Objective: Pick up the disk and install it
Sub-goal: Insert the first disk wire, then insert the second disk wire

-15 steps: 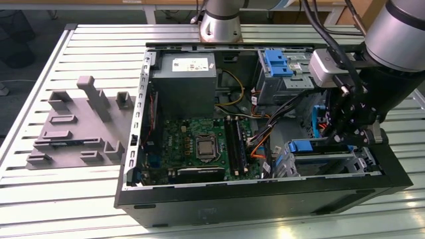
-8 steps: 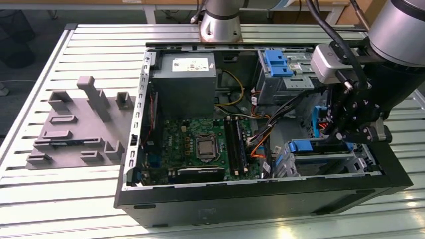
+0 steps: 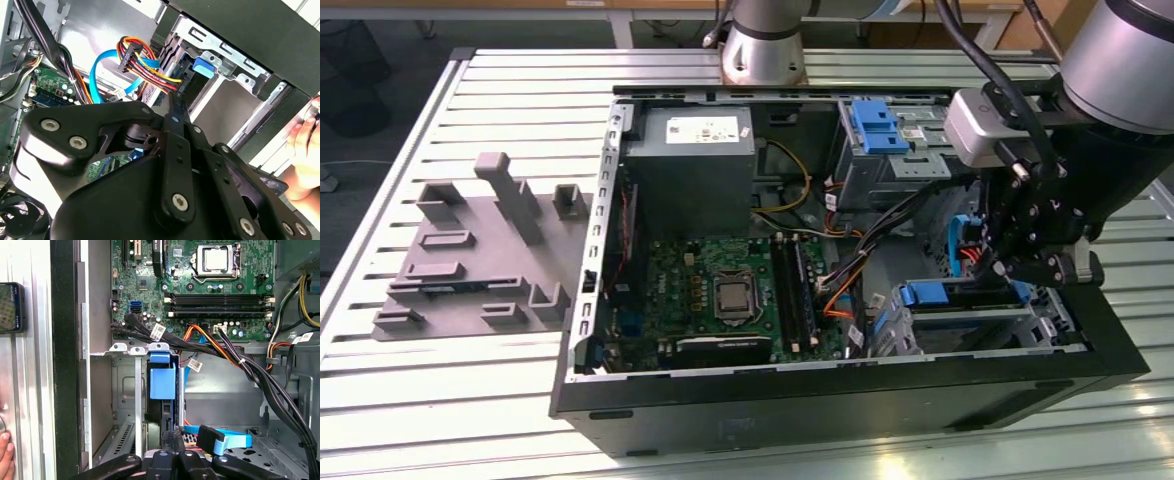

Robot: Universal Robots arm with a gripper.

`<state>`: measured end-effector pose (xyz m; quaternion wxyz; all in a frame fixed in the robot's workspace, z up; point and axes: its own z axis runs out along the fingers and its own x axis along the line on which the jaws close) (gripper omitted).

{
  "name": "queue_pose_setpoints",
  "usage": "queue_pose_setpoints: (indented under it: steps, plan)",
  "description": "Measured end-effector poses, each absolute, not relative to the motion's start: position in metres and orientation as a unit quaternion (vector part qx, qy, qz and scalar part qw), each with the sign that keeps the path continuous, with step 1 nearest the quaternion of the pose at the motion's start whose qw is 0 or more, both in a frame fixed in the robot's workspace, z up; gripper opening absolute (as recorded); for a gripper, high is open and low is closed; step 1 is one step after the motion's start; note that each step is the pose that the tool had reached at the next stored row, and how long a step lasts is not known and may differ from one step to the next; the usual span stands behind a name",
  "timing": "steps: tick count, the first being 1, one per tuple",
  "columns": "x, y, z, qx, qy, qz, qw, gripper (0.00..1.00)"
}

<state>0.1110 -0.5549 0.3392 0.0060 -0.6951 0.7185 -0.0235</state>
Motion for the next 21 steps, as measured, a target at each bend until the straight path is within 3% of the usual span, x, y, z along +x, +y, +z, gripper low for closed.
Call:
queue_pose_setpoints:
  steps: [21]
  plan:
    - [0.1051,-0.5556,0.3396,-0.695,0.718,-0.023,0.006,0.11]
